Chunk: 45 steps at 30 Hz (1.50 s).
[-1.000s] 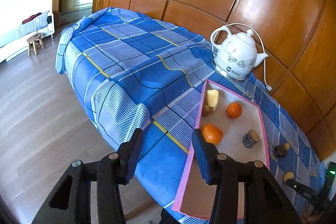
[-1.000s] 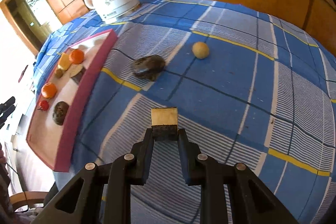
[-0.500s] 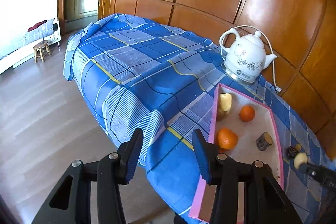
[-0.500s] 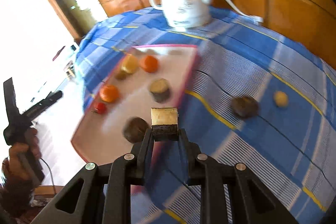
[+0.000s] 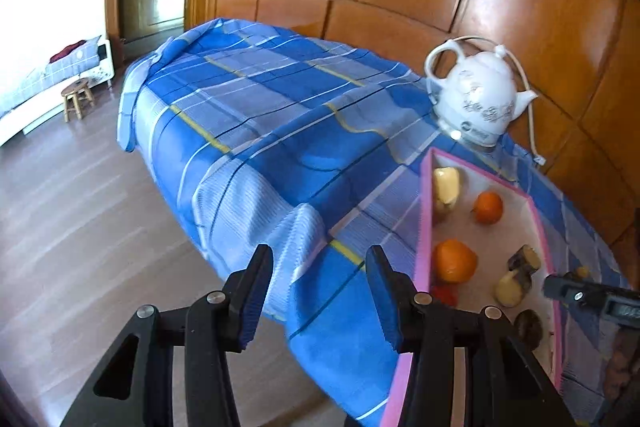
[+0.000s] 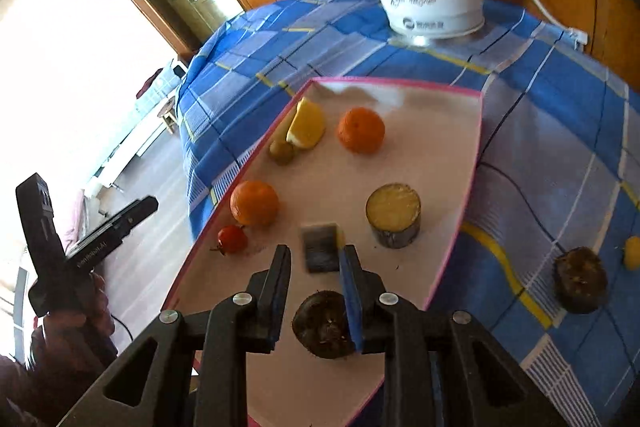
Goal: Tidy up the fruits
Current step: 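Carry the cream block into the tray and open the right tool, then withdraw the right tool from the tray while the left tool moves toward the dark brown fruit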
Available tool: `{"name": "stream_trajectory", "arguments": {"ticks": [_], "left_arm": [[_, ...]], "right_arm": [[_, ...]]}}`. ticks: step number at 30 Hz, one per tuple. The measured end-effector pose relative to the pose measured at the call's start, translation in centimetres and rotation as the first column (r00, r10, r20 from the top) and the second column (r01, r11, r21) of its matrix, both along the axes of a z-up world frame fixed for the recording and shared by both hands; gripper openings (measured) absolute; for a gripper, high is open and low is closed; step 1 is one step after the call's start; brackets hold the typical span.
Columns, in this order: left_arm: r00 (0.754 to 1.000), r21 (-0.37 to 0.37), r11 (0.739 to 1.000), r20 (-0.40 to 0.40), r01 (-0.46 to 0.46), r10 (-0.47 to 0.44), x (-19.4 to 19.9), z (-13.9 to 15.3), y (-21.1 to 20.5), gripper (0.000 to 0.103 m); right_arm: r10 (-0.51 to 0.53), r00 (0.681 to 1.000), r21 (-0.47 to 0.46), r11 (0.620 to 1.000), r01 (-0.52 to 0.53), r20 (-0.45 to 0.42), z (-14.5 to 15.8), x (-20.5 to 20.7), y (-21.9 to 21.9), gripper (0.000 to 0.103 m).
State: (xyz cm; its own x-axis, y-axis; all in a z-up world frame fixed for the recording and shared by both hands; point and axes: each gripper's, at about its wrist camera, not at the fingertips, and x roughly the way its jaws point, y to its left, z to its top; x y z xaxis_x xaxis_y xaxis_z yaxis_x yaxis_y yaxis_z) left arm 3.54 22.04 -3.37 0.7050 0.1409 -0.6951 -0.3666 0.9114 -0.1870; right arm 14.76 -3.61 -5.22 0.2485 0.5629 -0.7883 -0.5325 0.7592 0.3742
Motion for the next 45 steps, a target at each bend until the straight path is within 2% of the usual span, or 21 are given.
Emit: {"name": "stream_trajectory", "arguments": {"ticks": [5,9,15,17,19,21,23,28,32,36,37,41,45], "left_arm": [[1.0,0.033,0.999,-0.006,0.027,-0.027,1.0,-0.2,-1.0,0.051],[0.999,0.019,1.0,-0.035,0.011,-0.01,1.4,-0.9,-0.7,0.05],[1.0,0.029,1.0,-0.028,0.0,0.001,1.3,-0.9,-0.7,0.051],[0.999,0.023,1.0,-0.036,-0.001,0.002,1.3,-1.1,-0.6,0.051],[0.999,0.023,1.0,-0.04,-0.003,0.004,1.3,-1.1,-0.6,0.051],[0.999,0.021,1.0,-0.04,-0.002,0.003,1.4,-1.2,-0.5,0.051],[0.999,0.02,1.0,-0.042,0.002,-0.001,1.4,-1.3,-0.5,0.051],[0.999,0.01,1.0,-0.048,0.001,0.0,1.5,-1.4,-0.4,0.051],[0.999,0.004,1.0,-0.053,0.005,-0.005,1.5,-1.6,-0.4,0.051],[0.998,0.0,1.0,-0.056,0.013,-0.013,1.5,-1.6,-0.6,0.051],[0.998,0.004,1.0,-0.056,0.016,-0.016,1.5,-1.5,-0.8,0.051],[0.999,0.011,1.0,-0.043,0.021,-0.021,1.4,-1.0,-1.0,0.051],[0.999,0.015,1.0,-0.03,0.015,-0.014,1.2,-0.5,-1.0,0.051]], "right_arm": [[-0.004,1.0,-0.006,1.0,0.004,-0.014,-0.6,0.1,-0.5,0.025],[-0.019,1.0,-0.007,1.0,0.019,-0.015,-0.8,0.1,-1.0,0.025],[-0.025,0.999,0.026,0.999,0.025,-0.021,-0.4,-0.1,-1.4,0.025],[0.0,1.0,0.025,1.0,0.0,-0.008,-0.1,-0.4,-0.6,0.025],[0.052,0.998,0.062,0.997,-0.05,-0.023,0.0,-0.9,0.4,0.026],[0.149,0.987,0.109,0.984,-0.142,-0.057,-0.4,-1.4,2.2,0.026],[0.2,0.979,0.081,0.977,-0.195,-0.049,-1.0,-1.8,3.9,0.026],[0.214,0.973,0.108,0.973,-0.204,-0.084,-2.3,-0.1,6.9,0.026],[0.233,0.968,0.125,0.967,-0.22,-0.097,-2.6,0.7,8.9,0.034],[0.271,0.955,0.133,0.958,-0.255,-0.123,-3.5,0.8,10.3,0.035],[0.3,0.942,0.146,0.949,-0.279,-0.153,-3.9,0.6,10.6,0.035],[0.342,0.921,0.162,0.935,-0.314,-0.186,-3.6,-1.1,9.2,0.038],[0.287,0.94,0.126,0.955,-0.267,-0.185,-2.9,-2.9,5.4,0.038]]}}
